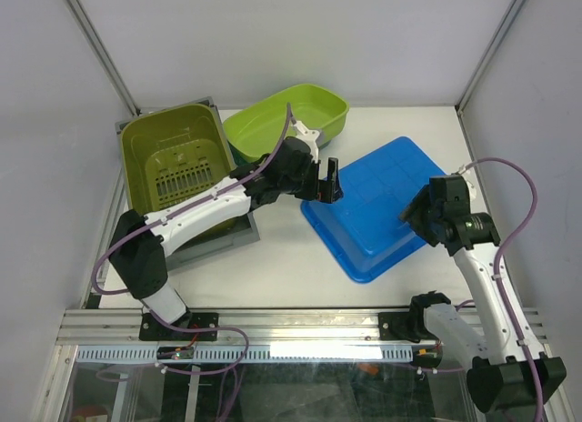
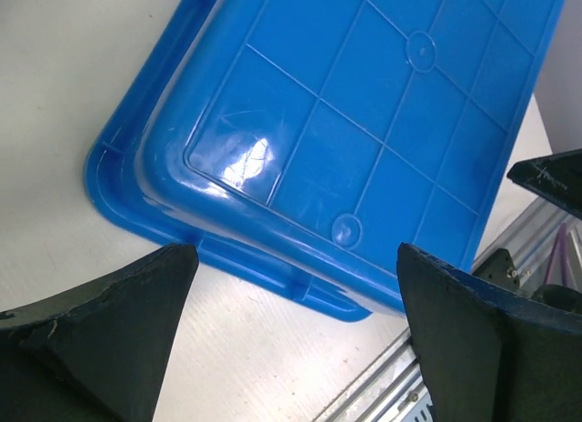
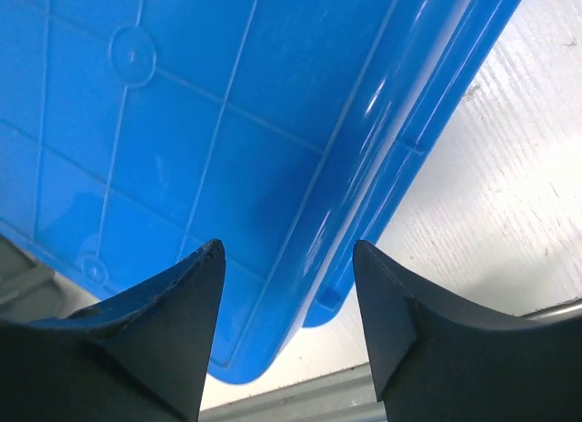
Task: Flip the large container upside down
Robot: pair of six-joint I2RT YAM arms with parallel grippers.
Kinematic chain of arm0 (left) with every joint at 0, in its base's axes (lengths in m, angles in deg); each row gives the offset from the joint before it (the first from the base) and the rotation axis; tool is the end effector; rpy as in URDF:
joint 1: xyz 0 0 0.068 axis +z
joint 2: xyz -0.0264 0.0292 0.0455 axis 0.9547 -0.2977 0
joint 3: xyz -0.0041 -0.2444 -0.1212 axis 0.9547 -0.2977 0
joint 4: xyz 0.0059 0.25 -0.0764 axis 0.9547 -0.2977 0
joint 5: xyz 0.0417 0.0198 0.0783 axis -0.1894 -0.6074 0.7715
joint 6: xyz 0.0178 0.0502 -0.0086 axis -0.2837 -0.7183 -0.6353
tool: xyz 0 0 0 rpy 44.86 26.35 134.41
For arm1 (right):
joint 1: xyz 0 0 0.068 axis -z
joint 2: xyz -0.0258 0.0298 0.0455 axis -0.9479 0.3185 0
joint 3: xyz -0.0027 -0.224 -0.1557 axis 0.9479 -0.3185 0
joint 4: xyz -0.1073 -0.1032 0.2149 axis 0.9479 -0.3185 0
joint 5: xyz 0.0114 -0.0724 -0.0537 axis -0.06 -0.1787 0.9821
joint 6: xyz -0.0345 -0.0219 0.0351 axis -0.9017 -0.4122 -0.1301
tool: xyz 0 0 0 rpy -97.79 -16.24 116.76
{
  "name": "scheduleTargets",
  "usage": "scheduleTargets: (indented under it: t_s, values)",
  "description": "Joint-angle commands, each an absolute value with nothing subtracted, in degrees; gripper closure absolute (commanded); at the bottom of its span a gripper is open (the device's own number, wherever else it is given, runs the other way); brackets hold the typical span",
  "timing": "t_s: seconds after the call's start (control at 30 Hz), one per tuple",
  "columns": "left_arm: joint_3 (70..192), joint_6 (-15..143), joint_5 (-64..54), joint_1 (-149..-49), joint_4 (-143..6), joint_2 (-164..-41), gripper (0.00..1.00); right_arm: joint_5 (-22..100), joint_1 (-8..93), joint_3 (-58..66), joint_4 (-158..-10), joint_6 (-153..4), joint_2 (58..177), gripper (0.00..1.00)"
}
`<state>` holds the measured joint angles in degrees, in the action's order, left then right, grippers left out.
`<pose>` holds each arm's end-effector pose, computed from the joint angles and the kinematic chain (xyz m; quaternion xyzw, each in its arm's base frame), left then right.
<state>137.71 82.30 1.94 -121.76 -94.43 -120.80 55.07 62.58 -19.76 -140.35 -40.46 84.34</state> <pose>0.2447 -0.2837 0.3063 0.1535 0.8856 -0.2873 0.3312 0.1485 0.0178 0.2982 0.2856 0.9034 0.0659 0.3130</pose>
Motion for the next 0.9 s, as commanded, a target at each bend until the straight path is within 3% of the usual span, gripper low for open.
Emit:
scheduleTargets:
  t_s: [0.0,0.43,0.87]
  values:
    - [142.76,77.42,3.92,-121.55,-94.33,-121.68,0.01,55.00,66.29,-20.56,-133.56,-38.88,85.65,0.39]
    - [143.70,72.34,-1.90,-117.37,-94.72,-126.02,0.01,57.30,71.90,-26.04,-130.23,-41.65,89.04,0.53]
    - [142.29,71.48,-11.52,-117.50,-92.66,-129.19,0.01,54.89,79.58,-24.89,-128.70,-47.72,91.55,0.54]
